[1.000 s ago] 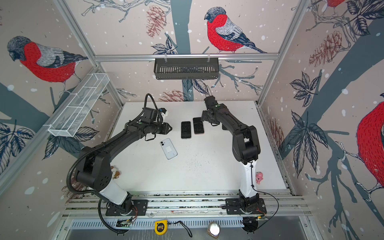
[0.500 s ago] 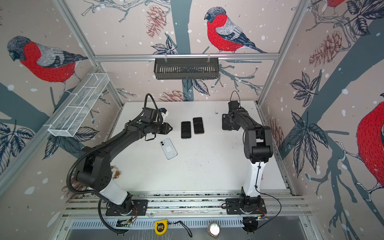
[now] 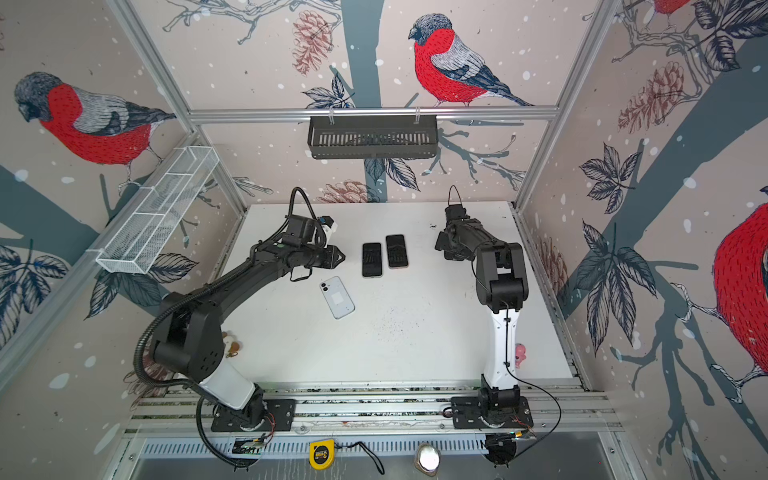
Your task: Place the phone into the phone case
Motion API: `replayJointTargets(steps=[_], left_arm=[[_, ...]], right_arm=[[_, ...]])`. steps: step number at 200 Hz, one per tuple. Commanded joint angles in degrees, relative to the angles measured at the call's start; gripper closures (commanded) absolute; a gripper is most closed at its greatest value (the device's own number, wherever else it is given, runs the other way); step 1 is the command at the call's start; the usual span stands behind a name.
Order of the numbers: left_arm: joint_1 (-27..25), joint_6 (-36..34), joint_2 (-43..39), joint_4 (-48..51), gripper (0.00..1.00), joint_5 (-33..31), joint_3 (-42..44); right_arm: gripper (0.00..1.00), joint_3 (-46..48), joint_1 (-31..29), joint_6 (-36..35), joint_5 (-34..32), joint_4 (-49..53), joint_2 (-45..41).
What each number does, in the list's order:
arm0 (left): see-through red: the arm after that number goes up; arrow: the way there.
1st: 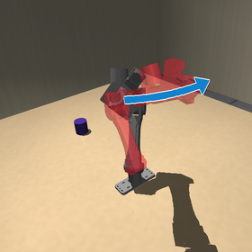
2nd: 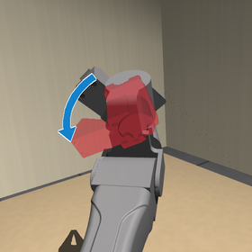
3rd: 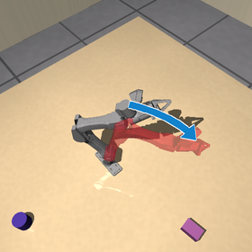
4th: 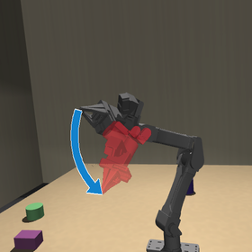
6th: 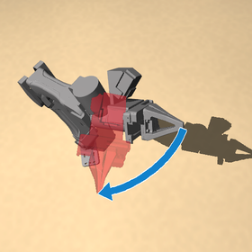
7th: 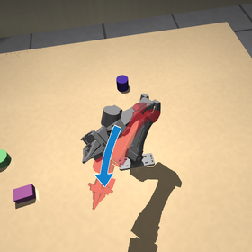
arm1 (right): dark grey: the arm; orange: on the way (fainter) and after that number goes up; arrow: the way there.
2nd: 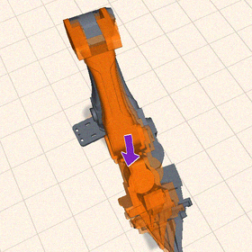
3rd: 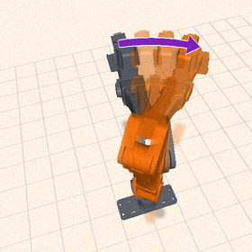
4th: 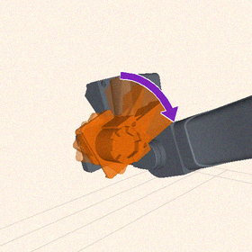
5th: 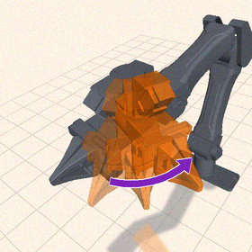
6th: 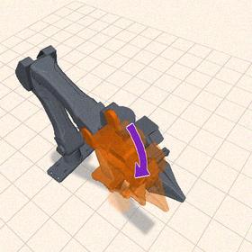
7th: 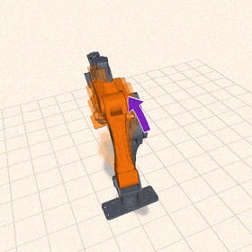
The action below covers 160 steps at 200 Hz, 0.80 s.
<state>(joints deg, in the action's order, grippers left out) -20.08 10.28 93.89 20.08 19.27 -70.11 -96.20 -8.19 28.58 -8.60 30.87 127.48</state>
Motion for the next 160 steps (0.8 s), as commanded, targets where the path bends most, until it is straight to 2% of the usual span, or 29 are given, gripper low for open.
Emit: replayJointTargets(steps=[1,15,33,45,64,87,120,132,160], left_arm=[[0.1,-0.2,0.0,-0.7,0.72,0.5,-0.4],[0.1,-0.2,0.0,-0.7,0.72,0.5,-0.3],[0.1,-0.2,0.0,-0.7,0.72,0.5,-0.3],[0.1,-0.2,0.1,-0.7,0.72,0.6,-0.3],[0.1,-0.3,0.1,-0.7,0.72,0.5,-0.4],[0.1,-0.1,0.1,-0.8,0.72,1.1,-0.1],[-0.1,0.2,0.6,-1.4,0.72,3.2,-0.1],[-0.1,0.3,0.8,-1.6,0.72,3.6,0.0],[-0.1,0.2,1.1,-1.5,0.72,3.1,0.1]], right_arm=[[0.05,0.3,-0.2,-1.2,-1.4,1.4,0.5],[0.14,1.3,-0.3,-1.2,-1.8,1.1,-0.1],[0.36,4.7,-0.6,-1.5,-1.8,-0.5,-3.0],[0.41,7.8,-1.1,-1.6,-1.6,-2.1,-5.6],[0.43,13.0,-2.8,-1.6,-1.4,-3.5,-10.8],[0.42,21.3,-7.9,-2.1,-0.1,-5.2,-19.6],[0.36,32.0,-16.8,-6.1,6.3,-6.7,-32.6],[0.35,36.9,-18.5,-7.5,11.3,-8.7,-36.8],[0.34,46.1,-21.6,-7.3,31.9,-15.2,-43.9]])
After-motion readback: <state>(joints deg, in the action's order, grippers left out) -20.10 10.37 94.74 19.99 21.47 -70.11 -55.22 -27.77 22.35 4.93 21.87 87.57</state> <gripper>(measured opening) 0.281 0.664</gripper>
